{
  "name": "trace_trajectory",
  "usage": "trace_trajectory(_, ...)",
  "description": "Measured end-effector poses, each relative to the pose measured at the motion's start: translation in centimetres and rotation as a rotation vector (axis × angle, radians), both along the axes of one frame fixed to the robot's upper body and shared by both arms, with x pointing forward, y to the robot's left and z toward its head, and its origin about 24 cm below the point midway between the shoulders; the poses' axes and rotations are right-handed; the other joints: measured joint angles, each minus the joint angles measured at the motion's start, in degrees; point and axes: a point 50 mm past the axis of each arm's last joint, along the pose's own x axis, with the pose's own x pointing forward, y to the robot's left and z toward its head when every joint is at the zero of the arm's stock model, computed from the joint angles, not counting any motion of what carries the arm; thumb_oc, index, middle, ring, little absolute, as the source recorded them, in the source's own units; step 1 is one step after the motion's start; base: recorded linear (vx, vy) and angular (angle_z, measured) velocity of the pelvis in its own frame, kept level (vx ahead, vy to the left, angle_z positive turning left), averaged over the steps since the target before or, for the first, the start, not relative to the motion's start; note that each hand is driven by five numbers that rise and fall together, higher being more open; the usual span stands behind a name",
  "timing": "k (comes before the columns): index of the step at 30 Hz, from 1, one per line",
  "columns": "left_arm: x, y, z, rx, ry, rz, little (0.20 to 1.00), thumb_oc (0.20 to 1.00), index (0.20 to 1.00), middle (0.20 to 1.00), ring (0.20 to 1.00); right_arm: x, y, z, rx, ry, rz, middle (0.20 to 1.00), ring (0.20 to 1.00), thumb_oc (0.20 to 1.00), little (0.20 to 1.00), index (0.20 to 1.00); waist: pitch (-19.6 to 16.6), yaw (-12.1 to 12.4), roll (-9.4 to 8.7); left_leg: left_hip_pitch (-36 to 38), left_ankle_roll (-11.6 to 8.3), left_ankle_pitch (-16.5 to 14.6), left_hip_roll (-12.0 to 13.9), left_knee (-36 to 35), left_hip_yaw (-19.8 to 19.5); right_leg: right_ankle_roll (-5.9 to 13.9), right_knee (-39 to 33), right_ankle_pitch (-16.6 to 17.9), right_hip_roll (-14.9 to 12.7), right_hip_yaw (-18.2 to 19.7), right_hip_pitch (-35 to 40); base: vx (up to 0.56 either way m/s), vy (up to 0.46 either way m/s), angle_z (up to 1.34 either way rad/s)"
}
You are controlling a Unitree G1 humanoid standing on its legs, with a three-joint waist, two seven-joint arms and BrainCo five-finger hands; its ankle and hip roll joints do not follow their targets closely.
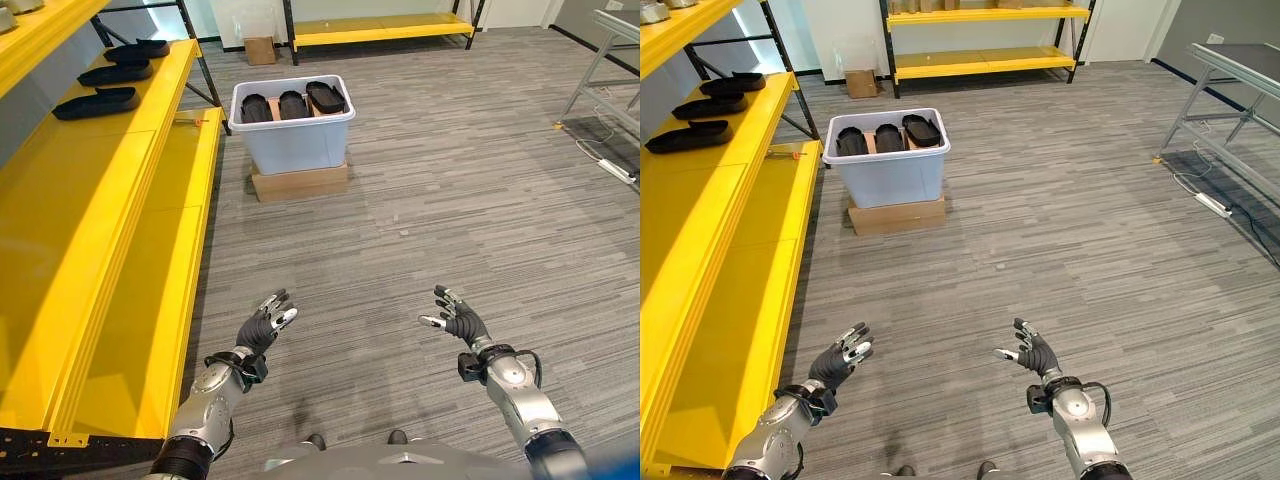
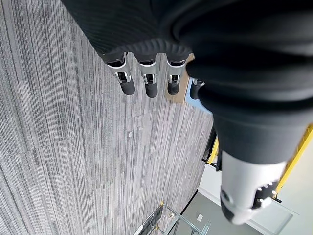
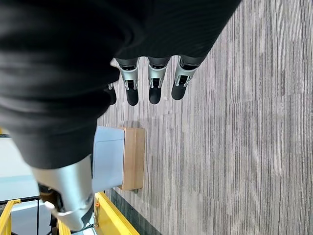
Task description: Move parts from the plastic box to the shelf.
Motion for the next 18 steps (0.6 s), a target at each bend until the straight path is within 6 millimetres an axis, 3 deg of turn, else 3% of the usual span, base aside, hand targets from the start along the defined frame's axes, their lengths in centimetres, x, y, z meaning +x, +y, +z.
trace_trajectory(18,-0.32,-0.09,-0.24,-0.006,0.012,0.001,1.0,1.0,1.0,1.0,1.0,-0.08,-0.43,0.03,-0.032,0.002,0.007,1.0,1.0,1.0,1.0,1.0,0.0,-0.1,0.07,0.1,0.18,0.2,0.0,0.3,0.0,-0.52,0.0,0.7,0.0,-0.1,0.1,0.0,0.0,0.0)
